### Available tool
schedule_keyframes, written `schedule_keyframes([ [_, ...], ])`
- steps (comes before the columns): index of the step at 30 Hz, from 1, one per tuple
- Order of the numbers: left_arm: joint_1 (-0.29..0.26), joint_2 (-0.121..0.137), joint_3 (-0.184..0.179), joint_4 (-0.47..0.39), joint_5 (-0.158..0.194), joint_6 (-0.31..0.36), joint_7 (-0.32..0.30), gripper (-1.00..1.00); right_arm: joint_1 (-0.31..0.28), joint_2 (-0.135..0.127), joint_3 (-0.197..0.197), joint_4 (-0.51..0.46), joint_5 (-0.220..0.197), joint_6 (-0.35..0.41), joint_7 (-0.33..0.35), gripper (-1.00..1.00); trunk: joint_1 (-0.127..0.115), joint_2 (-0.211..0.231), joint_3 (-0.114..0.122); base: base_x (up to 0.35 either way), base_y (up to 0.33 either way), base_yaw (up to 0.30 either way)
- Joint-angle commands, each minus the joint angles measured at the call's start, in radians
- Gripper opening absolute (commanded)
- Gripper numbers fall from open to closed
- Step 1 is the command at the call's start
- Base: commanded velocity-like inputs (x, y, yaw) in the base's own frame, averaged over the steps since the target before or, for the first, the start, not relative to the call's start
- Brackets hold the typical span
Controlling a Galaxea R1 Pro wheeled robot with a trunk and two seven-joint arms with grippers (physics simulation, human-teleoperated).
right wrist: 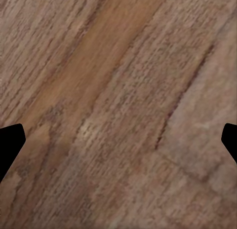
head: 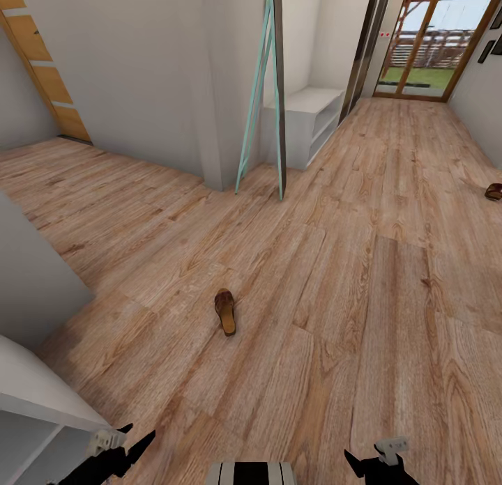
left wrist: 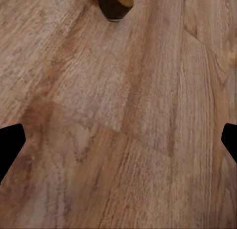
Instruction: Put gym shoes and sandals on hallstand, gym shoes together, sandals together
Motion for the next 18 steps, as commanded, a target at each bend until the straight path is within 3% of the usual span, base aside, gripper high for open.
schedule_keyframes([
  [1,-0.014,-0.001,0.001,-0.005,0.0,0.017,-0.004,1.0,0.0,0.0,-0.007,0.001,0.0,0.0,0.007,1.0,0.0,0.0,-0.001,0.0,0.0,0.0],
  [6,-0.123,-0.005,-0.003,-0.063,-0.007,0.199,-0.002,1.0,0.0,0.002,-0.007,0.0,0.0,-0.001,0.008,1.0,0.0,0.0,-0.001,0.0,0.0,0.0],
  [10,-0.186,-0.007,-0.005,-0.104,-0.008,0.287,-0.002,1.0,0.0,0.002,-0.006,-0.001,0.002,-0.001,0.008,1.0,0.0,0.0,-0.001,0.0,0.0,0.0],
  [18,-0.249,-0.016,-0.03,-0.171,-0.006,0.347,-0.009,1.0,0.0,0.006,-0.005,-0.001,0.006,-0.001,0.009,1.0,0.0,0.0,-0.001,0.0,0.0,0.0],
])
